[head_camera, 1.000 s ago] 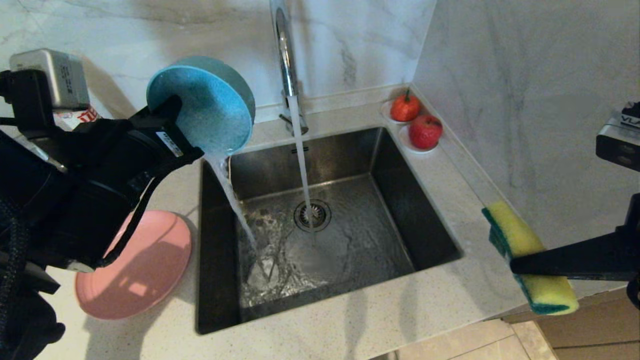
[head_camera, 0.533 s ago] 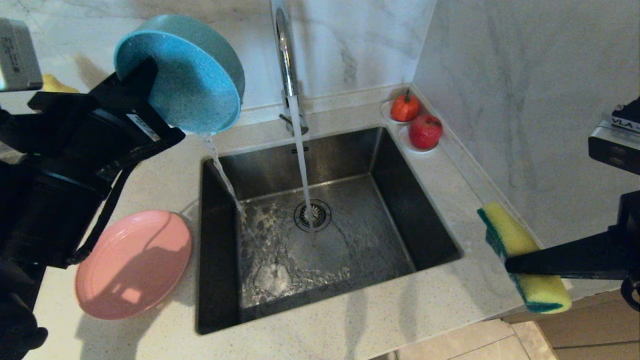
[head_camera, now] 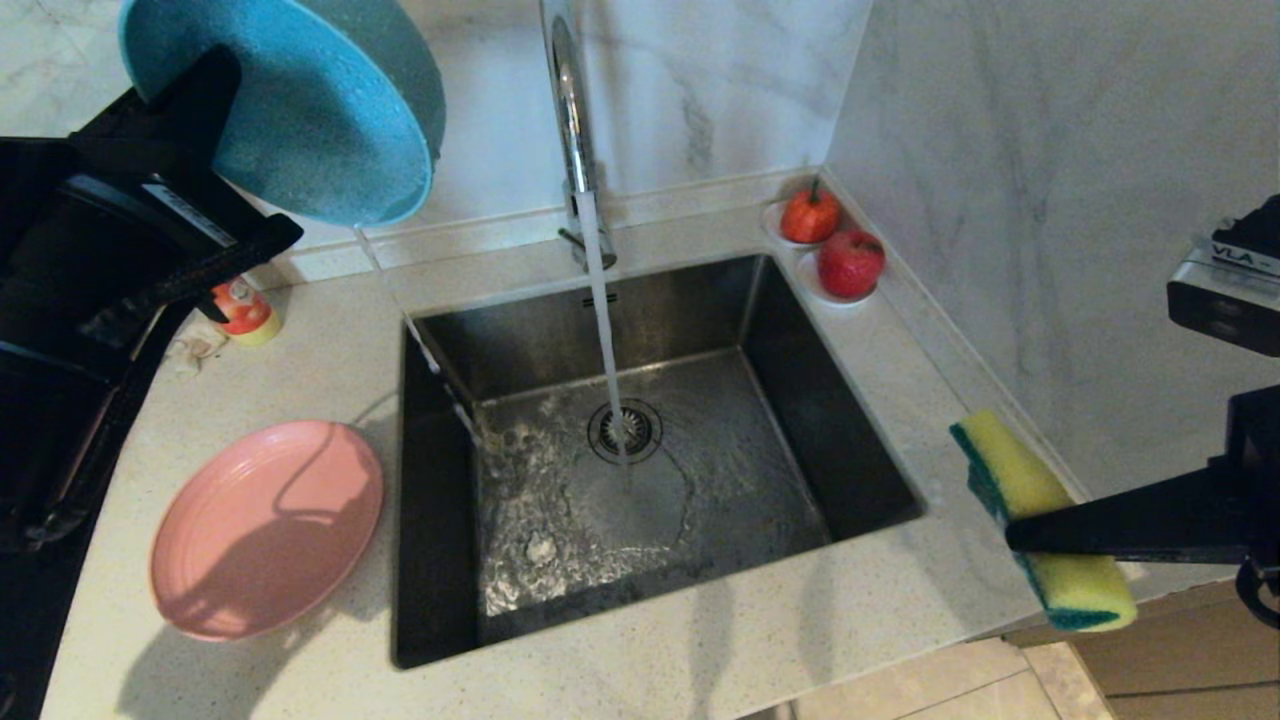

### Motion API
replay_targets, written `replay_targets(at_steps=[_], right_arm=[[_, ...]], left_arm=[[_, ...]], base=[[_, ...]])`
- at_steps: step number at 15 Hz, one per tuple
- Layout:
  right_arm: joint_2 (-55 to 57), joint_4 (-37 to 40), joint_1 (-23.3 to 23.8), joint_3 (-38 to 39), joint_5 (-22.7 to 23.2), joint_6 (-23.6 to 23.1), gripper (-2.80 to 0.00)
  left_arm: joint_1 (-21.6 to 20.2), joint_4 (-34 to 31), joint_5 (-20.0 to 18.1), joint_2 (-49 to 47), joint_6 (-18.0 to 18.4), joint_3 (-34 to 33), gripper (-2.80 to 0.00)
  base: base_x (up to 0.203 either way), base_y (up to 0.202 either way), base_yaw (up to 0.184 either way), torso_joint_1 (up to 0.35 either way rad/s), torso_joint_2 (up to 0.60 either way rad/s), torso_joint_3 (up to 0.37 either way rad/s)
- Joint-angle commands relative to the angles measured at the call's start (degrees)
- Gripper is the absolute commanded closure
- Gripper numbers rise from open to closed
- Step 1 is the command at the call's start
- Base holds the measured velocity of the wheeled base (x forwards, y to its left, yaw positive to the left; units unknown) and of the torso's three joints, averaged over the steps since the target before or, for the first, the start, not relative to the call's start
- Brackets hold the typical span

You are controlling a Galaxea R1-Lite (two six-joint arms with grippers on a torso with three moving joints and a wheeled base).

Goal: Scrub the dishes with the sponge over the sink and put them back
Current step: Place the bowl on the table

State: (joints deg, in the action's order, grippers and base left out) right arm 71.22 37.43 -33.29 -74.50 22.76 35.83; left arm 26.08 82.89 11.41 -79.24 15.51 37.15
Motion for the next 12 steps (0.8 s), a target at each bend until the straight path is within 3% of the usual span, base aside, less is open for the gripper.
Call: replay_targets(at_steps=[1, 6, 8, 10, 12], right_arm=[[-0.2, 0.2, 0.0, 0.1, 0.2, 0.2, 0.00], [-1.1, 0.0, 0.0, 1.4, 0.2, 0.2, 0.00], [-1.5, 0.1, 0.0, 1.4, 0.2, 0.2, 0.00], [-1.6, -0.2, 0.0, 2.4, 0.1, 0.2, 0.00], [-2.4, -0.3, 0.0, 3.7, 0.1, 0.1, 0.00]], left_arm=[[-0.1, -0.3, 0.5, 0.7, 0.0, 0.2, 0.00], [0.0, -5.4, 2.4, 1.6, -0.6, -0.1, 0.00], [0.0, -6.7, 3.5, 1.5, -3.0, -0.2, 0.00], [0.0, -14.6, 5.1, 1.6, -3.5, 0.0, 0.00], [-0.1, -28.7, 7.9, 1.9, -8.2, 1.5, 0.00]], base=[[0.000, 0.000, 0.000, 0.000, 0.00, 0.000], [0.000, 0.000, 0.000, 0.000, 0.00, 0.000], [0.000, 0.000, 0.000, 0.000, 0.00, 0.000], [0.000, 0.000, 0.000, 0.000, 0.00, 0.000], [0.000, 0.000, 0.000, 0.000, 0.00, 0.000]])
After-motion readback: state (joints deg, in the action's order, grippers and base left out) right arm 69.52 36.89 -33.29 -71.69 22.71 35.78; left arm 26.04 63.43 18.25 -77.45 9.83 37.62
